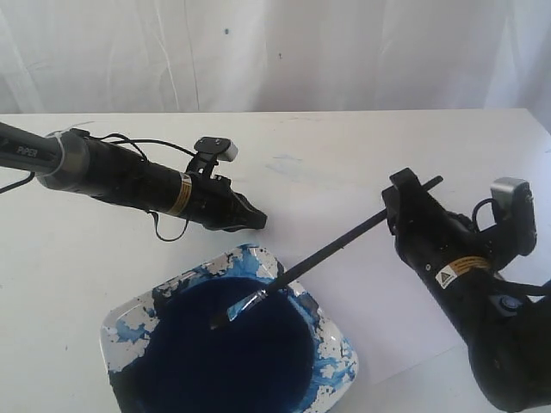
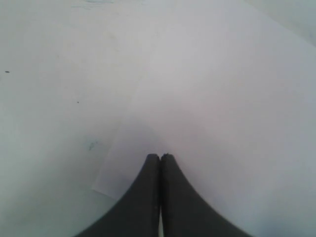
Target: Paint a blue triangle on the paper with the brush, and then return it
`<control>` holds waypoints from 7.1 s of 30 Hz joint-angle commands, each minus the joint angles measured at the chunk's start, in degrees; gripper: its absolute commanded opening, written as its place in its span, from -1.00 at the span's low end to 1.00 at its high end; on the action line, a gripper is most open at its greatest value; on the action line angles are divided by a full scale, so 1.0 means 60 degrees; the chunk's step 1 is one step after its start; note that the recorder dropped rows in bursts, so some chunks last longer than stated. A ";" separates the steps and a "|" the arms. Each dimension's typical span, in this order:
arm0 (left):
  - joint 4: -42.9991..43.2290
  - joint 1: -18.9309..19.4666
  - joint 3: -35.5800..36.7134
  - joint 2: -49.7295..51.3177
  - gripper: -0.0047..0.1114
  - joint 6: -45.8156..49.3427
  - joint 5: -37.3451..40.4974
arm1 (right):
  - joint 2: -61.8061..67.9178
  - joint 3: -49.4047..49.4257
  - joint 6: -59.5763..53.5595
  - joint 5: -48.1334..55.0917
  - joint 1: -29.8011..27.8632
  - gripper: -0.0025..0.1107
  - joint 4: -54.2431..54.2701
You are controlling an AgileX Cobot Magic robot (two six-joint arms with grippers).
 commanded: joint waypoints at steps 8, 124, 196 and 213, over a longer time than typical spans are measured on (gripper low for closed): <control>0.0051 -0.0059 -0.0049 -0.0046 -0.92 -0.0024 0.0074 | -0.0031 -0.1117 -0.2278 -0.0336 -0.0022 -0.86 -0.2117; 0.0051 -0.0059 -0.0049 -0.0046 -0.92 -0.0024 0.0388 | -0.0247 -0.3041 -0.9275 0.0790 -0.3061 -0.86 0.1037; 0.0051 -0.0059 -0.0049 -0.0046 -0.92 -0.0024 0.0388 | -0.0474 -0.4238 -0.4435 0.4139 -0.3259 -0.86 -0.6647; 0.0051 -0.0059 -0.0049 -0.0046 -0.92 -0.0024 0.0388 | -0.3249 -0.2515 -0.4189 0.6768 -0.3259 -0.86 -0.6830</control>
